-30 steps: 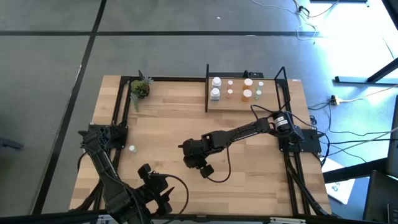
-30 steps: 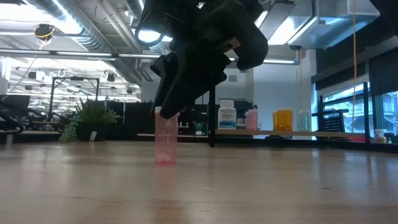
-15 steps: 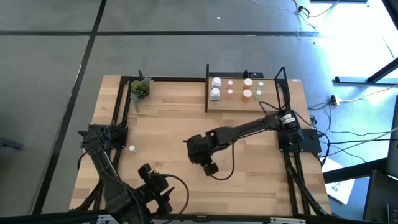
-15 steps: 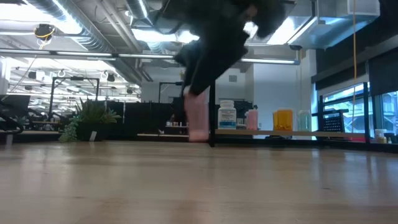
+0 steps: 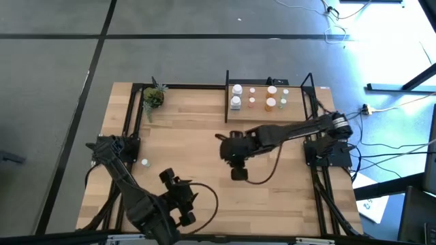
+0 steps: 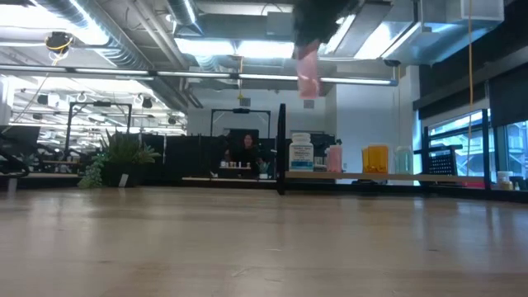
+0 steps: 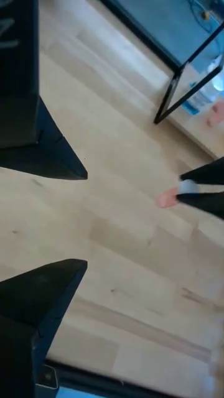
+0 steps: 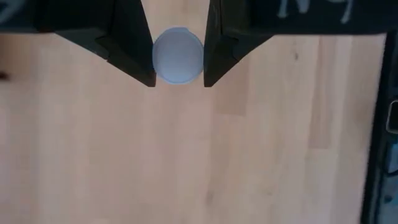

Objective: Pick and place medicine bottles onto shelf by color
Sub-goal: Put the pink pill bottle on the shelf aligned with the other pink pill bottles

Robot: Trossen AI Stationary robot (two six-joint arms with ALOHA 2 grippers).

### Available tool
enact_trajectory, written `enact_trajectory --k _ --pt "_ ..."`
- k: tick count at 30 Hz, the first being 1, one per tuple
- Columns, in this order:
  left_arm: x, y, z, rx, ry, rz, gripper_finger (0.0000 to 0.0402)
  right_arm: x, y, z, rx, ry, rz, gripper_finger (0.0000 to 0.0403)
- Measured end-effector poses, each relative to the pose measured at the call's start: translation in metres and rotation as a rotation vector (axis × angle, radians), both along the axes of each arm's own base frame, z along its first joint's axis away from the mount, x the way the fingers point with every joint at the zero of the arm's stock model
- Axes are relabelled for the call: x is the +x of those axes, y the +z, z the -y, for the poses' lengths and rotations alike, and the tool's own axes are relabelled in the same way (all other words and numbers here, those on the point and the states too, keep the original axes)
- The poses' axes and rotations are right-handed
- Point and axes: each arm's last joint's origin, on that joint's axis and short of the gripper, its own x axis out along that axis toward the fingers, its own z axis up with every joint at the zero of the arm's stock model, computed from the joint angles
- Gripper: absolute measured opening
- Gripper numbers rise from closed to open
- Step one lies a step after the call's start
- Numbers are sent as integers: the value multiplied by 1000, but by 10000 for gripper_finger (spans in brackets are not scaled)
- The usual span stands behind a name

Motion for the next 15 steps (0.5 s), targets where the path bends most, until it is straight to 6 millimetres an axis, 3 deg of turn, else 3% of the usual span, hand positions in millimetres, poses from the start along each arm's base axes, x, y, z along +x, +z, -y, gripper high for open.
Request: enact_trajectory --k 9,15 --pt "1 31 -33 56 47 121 214 -51 50 27 -122 -241 13 121" --pt "4 41 -49 92 61 127 214 -80 64 58 -186 -454 -32 121"
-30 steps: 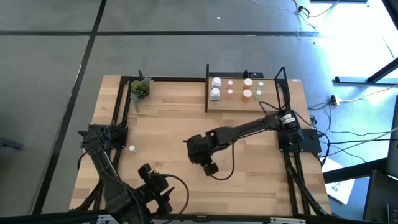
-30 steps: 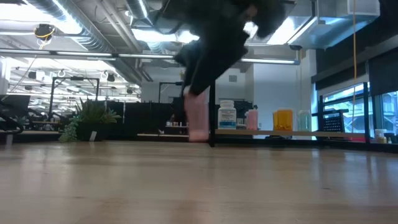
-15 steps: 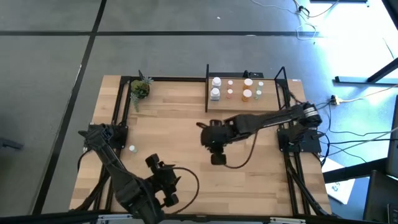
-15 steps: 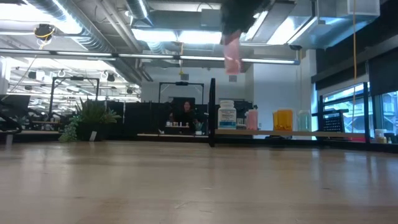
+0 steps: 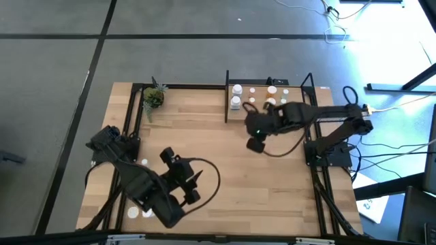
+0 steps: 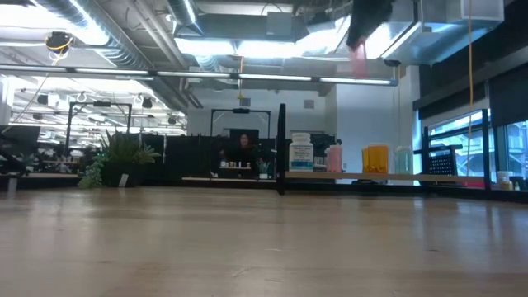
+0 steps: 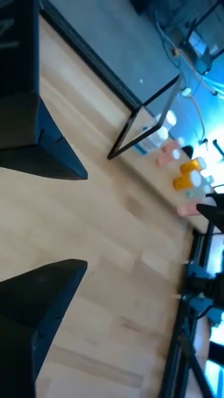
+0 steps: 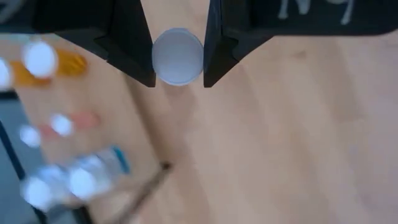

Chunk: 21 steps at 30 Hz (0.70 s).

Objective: Pick and place medicine bottles onto shelf by color
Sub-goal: Put the pink pill bottle on the shelf aligned with the other pink pill bottles

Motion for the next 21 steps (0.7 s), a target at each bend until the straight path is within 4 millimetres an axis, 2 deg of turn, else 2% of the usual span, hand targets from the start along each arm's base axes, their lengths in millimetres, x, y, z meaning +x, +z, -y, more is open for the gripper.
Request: enact_trajectory --k 4,8,15,21 --pt "6 2 -11 17 22 -8 214 -13 -10 24 7 -105 -5 121" --pt "11 5 -23 35 37 -27 214 -18 -32 47 39 -177 37 122" --pt "23 4 -42 60 81 -52 214 -14 -70 91 44 -207 124 122" --pt "35 4 -64 40 147 -72 214 -22 -93 122 18 -227 125 122"
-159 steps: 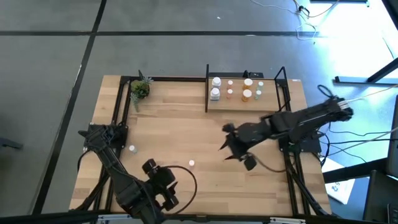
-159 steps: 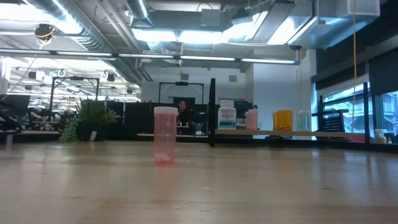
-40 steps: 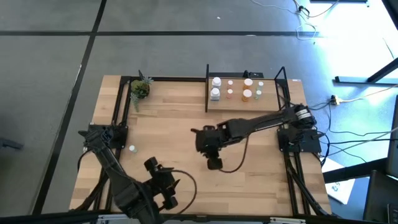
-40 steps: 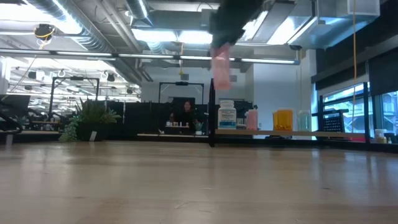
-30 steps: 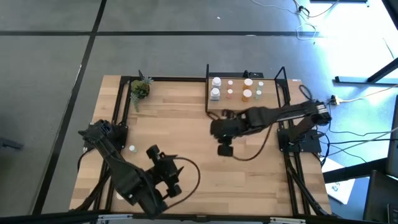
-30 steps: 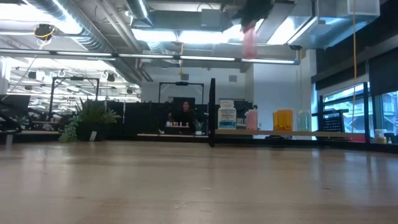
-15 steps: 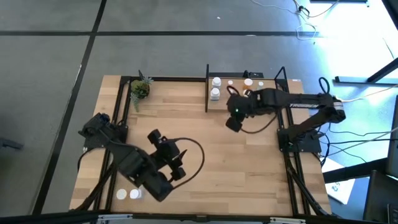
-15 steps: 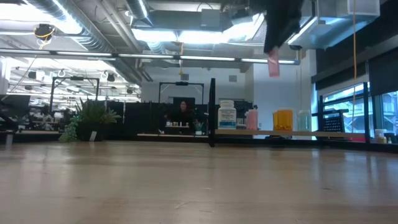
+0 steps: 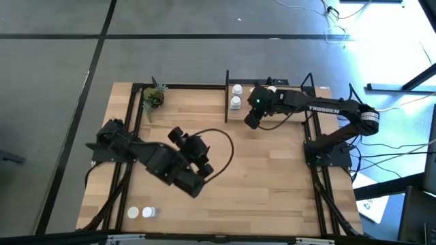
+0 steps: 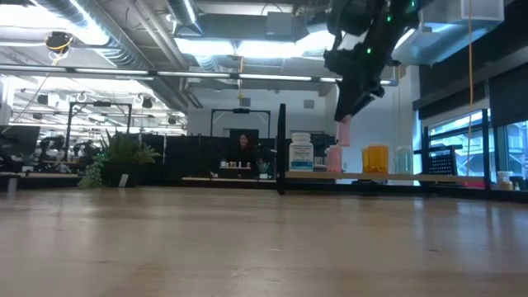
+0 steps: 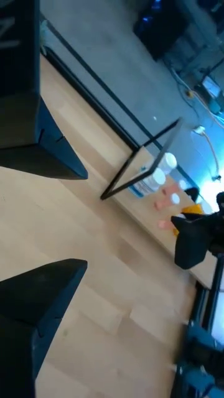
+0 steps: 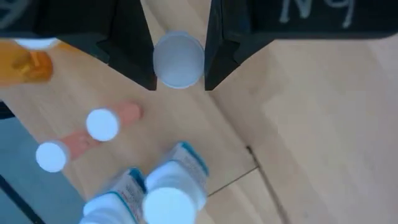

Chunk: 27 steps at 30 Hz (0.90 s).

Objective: Pick and place medicine bottles onto shelf by color
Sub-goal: Put the pink pill bottle on the shelf aligned with the other pink pill bottles

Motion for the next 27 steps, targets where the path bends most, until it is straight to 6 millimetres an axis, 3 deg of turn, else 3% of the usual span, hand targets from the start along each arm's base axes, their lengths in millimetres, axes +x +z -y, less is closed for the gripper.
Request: enact_trajectory --k 6,15,27 --pt "9 -1 -21 -27 61 -15 214 -4 -16 21 42 -8 92 122" --pt "16 -1 -39 -20 113 -19 214 -17 -51 22 54 -7 42 122" --pt "19 -2 -48 -41 119 -51 214 -12 -47 25 10 23 88 122"
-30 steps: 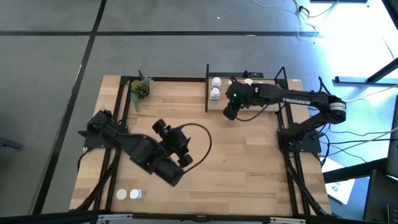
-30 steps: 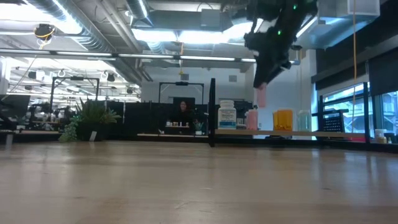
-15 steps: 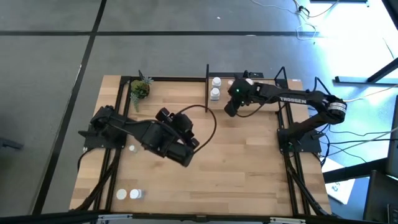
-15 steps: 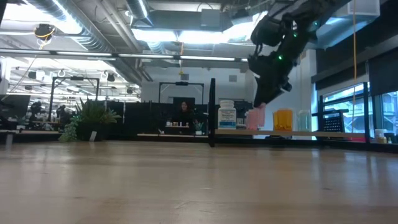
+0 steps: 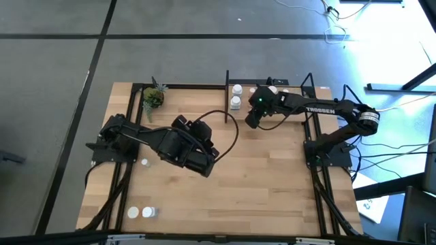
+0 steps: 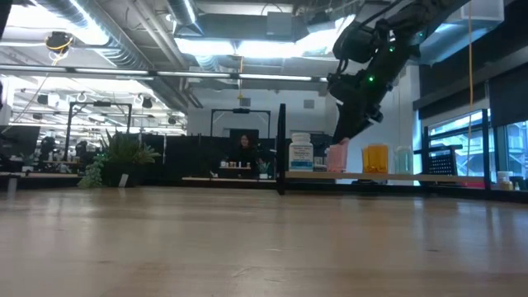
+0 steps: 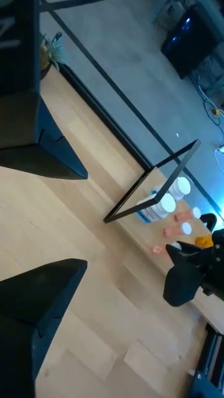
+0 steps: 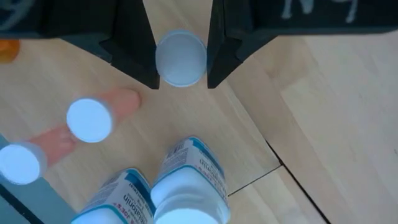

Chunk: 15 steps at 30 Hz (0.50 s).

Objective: Pick and place medicine bottles onto shelf by color
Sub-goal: Put the pink pill bottle on the shelf aligned with the other pink pill bottles

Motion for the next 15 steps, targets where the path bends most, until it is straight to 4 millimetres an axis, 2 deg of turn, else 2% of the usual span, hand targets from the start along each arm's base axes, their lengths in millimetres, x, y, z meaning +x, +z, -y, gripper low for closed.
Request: enact_trajectory --k 15 --pt "0 0 0 -3 0 0 214 0 -5 0 8 12 -38 122"
